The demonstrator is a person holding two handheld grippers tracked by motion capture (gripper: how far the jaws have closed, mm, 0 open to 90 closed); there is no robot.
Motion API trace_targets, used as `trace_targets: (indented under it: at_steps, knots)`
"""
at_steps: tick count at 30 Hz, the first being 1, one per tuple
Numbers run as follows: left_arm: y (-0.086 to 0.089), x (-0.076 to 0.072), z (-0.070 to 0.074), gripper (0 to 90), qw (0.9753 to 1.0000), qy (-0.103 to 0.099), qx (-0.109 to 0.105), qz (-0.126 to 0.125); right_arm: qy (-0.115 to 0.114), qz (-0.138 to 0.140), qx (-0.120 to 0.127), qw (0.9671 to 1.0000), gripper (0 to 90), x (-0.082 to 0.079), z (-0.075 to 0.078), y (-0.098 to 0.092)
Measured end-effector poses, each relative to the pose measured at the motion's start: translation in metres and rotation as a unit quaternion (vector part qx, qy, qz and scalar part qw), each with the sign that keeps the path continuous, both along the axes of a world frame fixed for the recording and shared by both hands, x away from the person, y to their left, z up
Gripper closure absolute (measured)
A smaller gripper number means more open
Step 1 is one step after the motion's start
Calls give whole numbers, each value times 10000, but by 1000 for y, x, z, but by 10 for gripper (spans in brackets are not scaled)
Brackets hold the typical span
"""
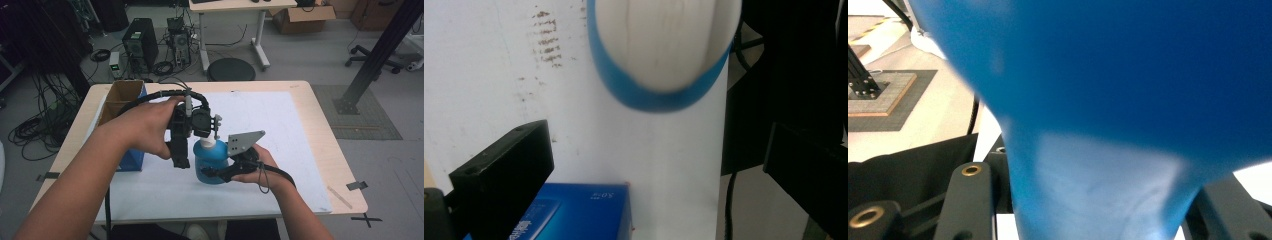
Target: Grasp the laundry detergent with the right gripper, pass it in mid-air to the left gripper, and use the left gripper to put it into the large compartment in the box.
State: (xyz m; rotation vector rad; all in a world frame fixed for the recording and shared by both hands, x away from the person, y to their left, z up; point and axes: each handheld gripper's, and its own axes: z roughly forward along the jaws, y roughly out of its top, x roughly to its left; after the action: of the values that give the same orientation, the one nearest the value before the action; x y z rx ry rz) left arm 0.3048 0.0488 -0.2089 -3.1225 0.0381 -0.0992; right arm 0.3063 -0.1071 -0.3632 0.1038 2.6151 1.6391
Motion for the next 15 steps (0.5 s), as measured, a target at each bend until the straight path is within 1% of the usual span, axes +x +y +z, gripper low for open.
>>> trace_targets:
  at_steps: [6, 15]
  knots:
    - [-2, 0, -3, 2, 10000, 15, -5, -29, 18, 70, 54, 10000, 457, 2, -1, 14]
    - [-4, 0, -6, 2, 10000, 39, 18, -64, -20, 156, 53, 9999, 456, 2, 0, 31]
